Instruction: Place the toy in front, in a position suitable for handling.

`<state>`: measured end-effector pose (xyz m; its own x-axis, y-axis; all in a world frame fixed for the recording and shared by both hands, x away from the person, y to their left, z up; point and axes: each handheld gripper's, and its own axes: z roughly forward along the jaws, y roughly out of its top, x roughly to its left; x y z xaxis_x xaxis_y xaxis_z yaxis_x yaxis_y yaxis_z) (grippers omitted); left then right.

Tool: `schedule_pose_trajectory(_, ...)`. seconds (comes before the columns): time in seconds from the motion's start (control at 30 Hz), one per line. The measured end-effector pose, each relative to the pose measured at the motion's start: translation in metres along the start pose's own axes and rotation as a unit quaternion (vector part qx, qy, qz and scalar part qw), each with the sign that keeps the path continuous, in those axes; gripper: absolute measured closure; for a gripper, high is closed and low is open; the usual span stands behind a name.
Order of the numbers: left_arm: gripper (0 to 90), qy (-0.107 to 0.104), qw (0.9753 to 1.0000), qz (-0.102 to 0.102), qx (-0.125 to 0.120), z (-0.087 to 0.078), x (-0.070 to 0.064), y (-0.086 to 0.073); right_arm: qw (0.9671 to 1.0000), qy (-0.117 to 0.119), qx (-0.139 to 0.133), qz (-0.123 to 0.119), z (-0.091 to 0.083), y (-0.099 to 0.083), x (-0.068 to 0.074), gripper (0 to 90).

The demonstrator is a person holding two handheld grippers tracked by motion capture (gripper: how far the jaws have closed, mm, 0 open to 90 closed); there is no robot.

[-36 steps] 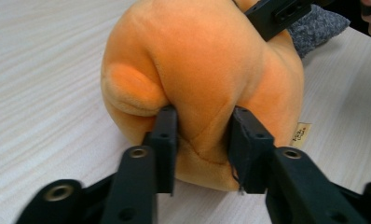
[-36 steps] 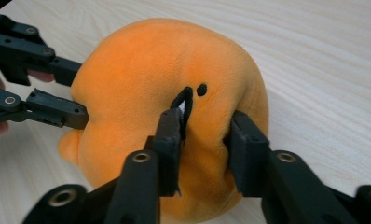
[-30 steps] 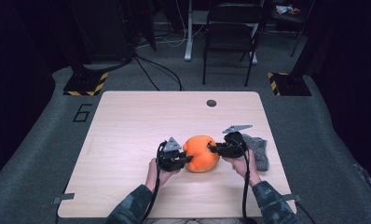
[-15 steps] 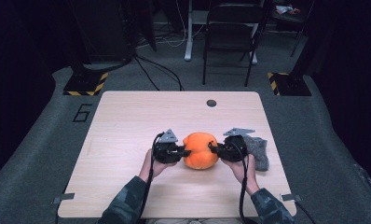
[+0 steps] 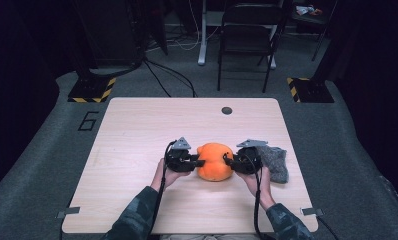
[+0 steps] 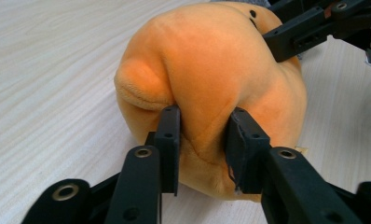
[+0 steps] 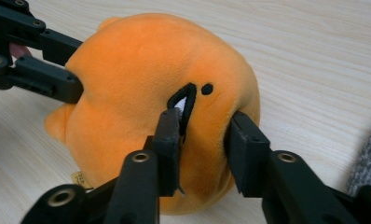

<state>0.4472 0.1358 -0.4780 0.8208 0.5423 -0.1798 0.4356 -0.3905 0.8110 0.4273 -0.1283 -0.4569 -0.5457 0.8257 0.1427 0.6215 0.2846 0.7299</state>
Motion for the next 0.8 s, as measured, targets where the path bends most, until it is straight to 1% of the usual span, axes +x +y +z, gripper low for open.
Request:
schedule_pose_trajectory(0.03, 61.9, 0.000, 1.0000, 0.000, 0.000, 0.000, 0.000, 0.000, 1.0000, 0.000, 0.000, 0.000, 0.000, 0.000, 0.000, 64.3)
schedule_pose_trajectory(0.07, 57.1, 0.005, 0.9999, -0.007, -0.010, -0.002, 0.000, 0.000, 1.0000, 0.004, -0.002, 0.003, -0.002, 0.001, -0.002, 57.2)
schedule_pose_trajectory(0.1, 51.8, 0.005, 0.9999, -0.007, -0.010, -0.002, 0.000, 0.000, 1.0000, 0.002, -0.006, 0.005, -0.003, 0.001, -0.003, 52.2)
schedule_pose_trajectory(0.13, 47.1, 0.015, 0.9997, -0.011, -0.013, -0.005, 0.000, -0.001, 1.0000, 0.004, -0.007, 0.003, -0.004, 0.003, -0.005, 46.6)
schedule_pose_trajectory(0.17, 40.8, 0.015, 0.9997, -0.011, -0.013, -0.005, 0.000, -0.001, 1.0000, 0.004, -0.007, 0.003, -0.004, 0.003, -0.005, 46.6)
schedule_pose_trajectory(0.2, 37.1, 0.021, 0.9995, -0.014, -0.017, -0.006, 0.000, -0.001, 0.9999, 0.002, -0.014, 0.008, -0.007, 0.005, -0.008, 35.7)
schedule_pose_trajectory(0.23, 37.1, 0.020, 0.9995, -0.014, -0.020, -0.008, -0.001, -0.001, 0.9999, 0.002, -0.014, 0.008, -0.007, 0.005, -0.008, 35.7)
schedule_pose_trajectory(0.27, 28.9, 0.026, 0.9993, -0.013, -0.023, -0.009, -0.002, -0.001, 0.9997, 0.002, -0.021, 0.011, -0.010, 0.007, -0.011, 26.5)
schedule_pose_trajectory(0.3, 26.7, 0.031, 0.9990, -0.016, -0.029, -0.012, -0.004, -0.001, 0.9997, -0.004, -0.024, 0.008, -0.013, 0.007, -0.012, 22.8)
schedule_pose_trajectory(0.33, 23.9, 0.032, 0.9990, -0.014, -0.029, -0.013, -0.005, -0.002, 0.9997, -0.005, -0.024, 0.007, -0.017, 0.007, -0.014, 18.3)
schedule_pose_trajectory(0.37, 23.0, 0.032, 0.9990, -0.014, -0.029, -0.013, -0.005, -0.002, 0.9997, -0.005, -0.024, 0.007, -0.017, 0.007, -0.014, 18.3)
schedule_pose_trajectory(0.4, 23.0, 0.033, 0.9989, -0.014, -0.029, -0.015, -0.006, -0.003, 0.9996, -0.005, -0.025, 0.009, -0.021, 0.008, -0.017, 15.7)
schedule_pose_trajectory(0.43, 21.9, 0.038, 0.9986, -0.009, -0.035, -0.018, -0.009, -0.006, 0.9995, -0.018, -0.027, 0.007, -0.030, 0.006, -0.022, 13.1)
schedule_pose_trajectory(0.47, 21.3, 0.046, 0.9982, -0.009, -0.036, -0.018, -0.012, -0.008, 0.9994, -0.017, -0.027, 0.008, -0.034, 0.005, -0.026, 12.5)
schedule_pose_trajectory(0.5, 21.2, 0.046, 0.9982, -0.009, -0.036, -0.018, -0.012, -0.008, 0.9994, -0.017, -0.027, 0.008, -0.034, 0.005, -0.026, 12.5)
schedule_pose_trajectory(0.53, 21.3, 0.051, 0.9981, -0.008, -0.036, -0.019, -0.013, -0.009, 0.9992, -0.030, -0.024, 0.005, -0.040, 0.001, -0.034, 10.2)
schedule_pose_trajectory(0.57, 21.3, 0.055, 0.9979, -0.004, -0.033, -0.019, -0.015, -0.011, 0.9992, -0.030, -0.024, 0.005, -0.040, 0.001, -0.034, 10.2)
schedule_pose_trajectory(0.6, 21.4, 0.062, 0.9976, -0.003, -0.033, -0.018, -0.017, -0.013, 0.9990, -0.038, -0.020, 0.008, -0.043, -0.001, -0.038, 9.9)
schedule_pose_trajectory(0.63, 22.0, 0.062, 0.9976, -0.004, -0.030, -0.018, -0.020, -0.014, 0.9989, -0.043, -0.015, 0.008, -0.045, -0.004, -0.043, 9.3)
schedule_pose_trajectory(0.67, 23.4, 0.067, 0.9974, 0.002, -0.026, -0.017, -0.025, -0.016, 0.9981, -0.061, -0.005, 0.006, -0.050, -0.011, -0.050, 8.9)
schedule_pose_trajectory(0.7, 23.6, 0.071, 0.9972, 0.001, -0.024, -0.016, -0.028, -0.017, 0.9977, -0.068, -0.002, 0.010, -0.053, -0.015, -0.053, 8.7)
schedule_pose_trajectory(0.73, 23.7, 0.072, 0.9970, -0.001, -0.029, -0.016, -0.031, -0.019, 0.9973, -0.073, 0.002, 0.010, -0.055, -0.019, -0.057, 8.7)
schedule_pose_trajectory(0.77, 24.8, 0.067, 0.9973, -0.003, -0.028, -0.017, -0.034, -0.021, 0.9968, -0.078, 0.007, 0.014, -0.057, -0.023, -0.061, 8.9)
schedule_pose_trajectory(0.8, 25.2, 0.067, 0.9973, -0.003, -0.028, -0.017, -0.034, -0.021, 0.9966, -0.080, 0.011, 0.016, -0.058, -0.027, -0.065, 9.1)
